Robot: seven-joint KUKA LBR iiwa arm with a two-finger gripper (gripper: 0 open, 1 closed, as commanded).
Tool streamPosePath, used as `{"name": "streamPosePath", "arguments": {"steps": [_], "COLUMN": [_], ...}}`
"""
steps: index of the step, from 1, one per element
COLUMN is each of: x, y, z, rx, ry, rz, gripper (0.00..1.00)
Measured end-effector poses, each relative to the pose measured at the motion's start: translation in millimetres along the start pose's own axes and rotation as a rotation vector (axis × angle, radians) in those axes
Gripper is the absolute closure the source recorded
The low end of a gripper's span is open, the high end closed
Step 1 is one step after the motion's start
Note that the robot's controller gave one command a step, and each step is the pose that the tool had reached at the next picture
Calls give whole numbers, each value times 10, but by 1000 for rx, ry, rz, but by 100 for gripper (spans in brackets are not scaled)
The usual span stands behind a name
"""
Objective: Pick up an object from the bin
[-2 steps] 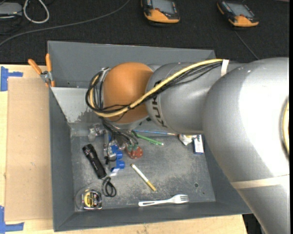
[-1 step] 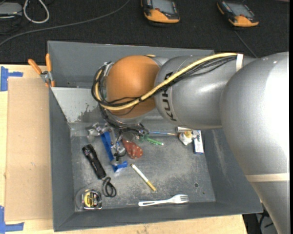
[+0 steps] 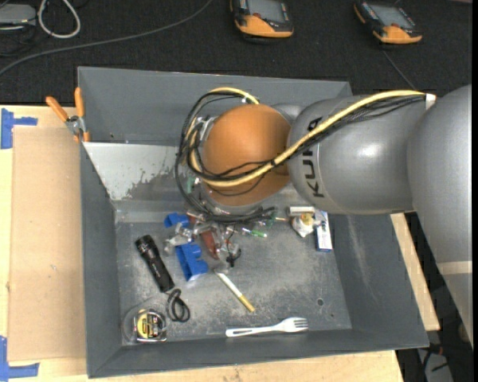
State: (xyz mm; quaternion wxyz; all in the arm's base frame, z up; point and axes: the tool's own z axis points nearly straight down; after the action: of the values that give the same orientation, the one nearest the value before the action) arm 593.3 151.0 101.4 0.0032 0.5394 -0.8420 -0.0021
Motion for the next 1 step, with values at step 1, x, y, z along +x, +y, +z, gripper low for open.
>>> {"name": "streamPosePath", "arguments": {"steps": [1], "x": [-461], "y": [-77], "z": [329], "rx": [7], "ry": [-11], "rz": [-43], "gripper": [0]}}
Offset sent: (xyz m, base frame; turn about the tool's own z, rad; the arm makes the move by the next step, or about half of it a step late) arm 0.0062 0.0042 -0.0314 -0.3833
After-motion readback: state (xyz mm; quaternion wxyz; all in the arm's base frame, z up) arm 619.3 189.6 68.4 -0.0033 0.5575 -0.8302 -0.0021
